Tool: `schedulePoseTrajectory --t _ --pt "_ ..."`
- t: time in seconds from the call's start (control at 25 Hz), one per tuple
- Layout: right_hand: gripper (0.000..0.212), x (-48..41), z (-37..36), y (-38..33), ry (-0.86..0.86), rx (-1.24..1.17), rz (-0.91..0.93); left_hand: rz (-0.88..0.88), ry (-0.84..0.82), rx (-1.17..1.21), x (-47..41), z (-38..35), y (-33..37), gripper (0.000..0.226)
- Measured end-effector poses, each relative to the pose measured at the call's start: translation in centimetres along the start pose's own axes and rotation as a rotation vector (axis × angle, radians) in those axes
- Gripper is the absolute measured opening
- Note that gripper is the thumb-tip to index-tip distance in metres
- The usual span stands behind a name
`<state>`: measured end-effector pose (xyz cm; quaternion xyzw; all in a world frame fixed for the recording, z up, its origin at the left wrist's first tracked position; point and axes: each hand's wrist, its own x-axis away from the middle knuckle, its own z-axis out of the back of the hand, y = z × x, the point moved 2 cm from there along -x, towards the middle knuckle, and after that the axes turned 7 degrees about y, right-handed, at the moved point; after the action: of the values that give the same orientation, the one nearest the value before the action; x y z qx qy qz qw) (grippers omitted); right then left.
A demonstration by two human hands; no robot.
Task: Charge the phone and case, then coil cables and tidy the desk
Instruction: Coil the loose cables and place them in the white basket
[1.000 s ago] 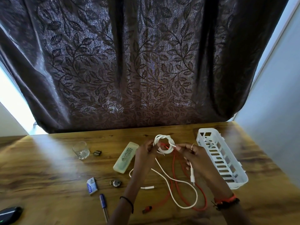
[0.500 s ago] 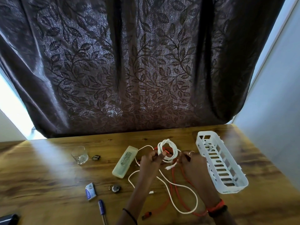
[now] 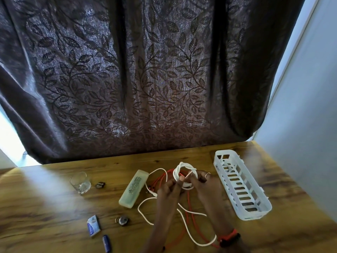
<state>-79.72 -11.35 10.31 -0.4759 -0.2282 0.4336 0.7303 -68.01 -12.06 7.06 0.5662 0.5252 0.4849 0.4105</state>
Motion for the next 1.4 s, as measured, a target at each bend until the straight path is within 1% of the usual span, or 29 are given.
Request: schedulePoseTrajectory --t 0.12,0.28,0.36,0.44,0.52,0.56,0.64,0.72,0.8,0.84,0.88,0.92,0.96,1.04,1.08,1.12,1.2,1.24,1.28,1.32,1.4 --pt "0.021 0.1 0.0 -0.1 0.026 -0.020 0.004 -0.003 0.042 0.021 -0.2 -0.2 0.0 0.023" --pt "0.026 0.3 0.0 -0.2 0.076 -0.042 0.044 -0.051 0.083 -0.031 -0.7 -0.3 -0.7 0.027" --pt "0.029 0.4 -0.4 0.0 0.061 -0.052 0.064 -0.005 0.135 -0.015 -0.7 -0.2 -0.9 0.026" --pt "0.029 0.4 -0.6 0.0 0.011 -0.044 0.078 -0.004 0.152 -0.002 -0.7 0.1 -1.0 0.020" --pt "0.027 0.3 -0.3 -0.3 -0.097 -0.044 0.077 -0.044 0.129 -0.022 -0.7 0.5 -0.8 0.010" --pt "0.025 0.3 0.0 -0.5 -0.177 -0.062 0.066 -0.050 0.120 -0.024 -0.7 0.7 -0.7 0.010" --pt "0.020 0.5 0.5 -0.9 -0.362 -0.176 -0.001 -0.033 0.113 0.028 -0.6 0.9 -0.2 0.011" --pt "0.014 0.6 0.7 -1.0 -0.514 -0.331 -0.076 0.003 0.065 0.102 -0.2 1.0 0.5 0.012" --pt "0.019 0.5 0.7 -0.7 -0.607 -0.488 -0.175 0.018 -0.005 0.112 0.1 1.0 1.1 0.016" --pt "0.027 0.5 0.6 -0.4 -0.635 -0.503 -0.218 0.006 -0.026 0.088 0.0 1.0 1.2 0.016" --pt "0.035 0.6 0.7 -0.5 -0.648 -0.448 -0.233 -0.011 -0.030 0.062 -0.2 1.1 1.3 0.015" --pt "0.039 0.8 0.8 -0.6 -0.644 -0.320 -0.208 -0.024 -0.024 0.040 -0.4 1.3 1.4 0.015" --pt "0.038 1.0 0.9 -0.8 -0.609 -0.179 -0.177 -0.025 -0.015 0.026 -0.5 1.4 1.4 0.015" --pt "0.022 1.1 1.3 -0.9 -0.488 -0.031 -0.106 -0.011 -0.010 0.018 -0.6 1.4 1.4 0.014" --pt "0.014 1.0 1.3 -0.8 -0.434 -0.008 -0.073 -0.006 -0.006 0.012 -0.6 1.4 1.4 0.012" --pt "0.013 1.0 1.4 -1.0 -0.399 0.009 -0.046 0.004 0.007 0.012 -0.6 1.5 1.4 0.010" --pt "0.024 0.6 1.3 -0.6 -0.334 0.040 0.003 0.048 0.050 0.047 -0.6 1.9 1.1 0.010" --pt "0.028 0.3 1.3 -0.2 -0.289 0.049 -0.004 0.074 0.065 0.072 -0.7 2.1 0.9 0.013" --pt "0.027 0.1 1.4 0.0 -0.254 0.052 -0.025 0.098 0.073 0.095 -0.6 2.2 0.7 0.015" --pt "0.022 -0.2 1.3 0.3 -0.238 0.044 -0.030 0.118 0.079 0.114 -0.6 2.3 0.5 0.017" --pt "0.017 -0.5 1.2 0.4 -0.269 0.011 -0.004 0.156 0.084 0.154 -0.7 2.5 0.3 0.018"
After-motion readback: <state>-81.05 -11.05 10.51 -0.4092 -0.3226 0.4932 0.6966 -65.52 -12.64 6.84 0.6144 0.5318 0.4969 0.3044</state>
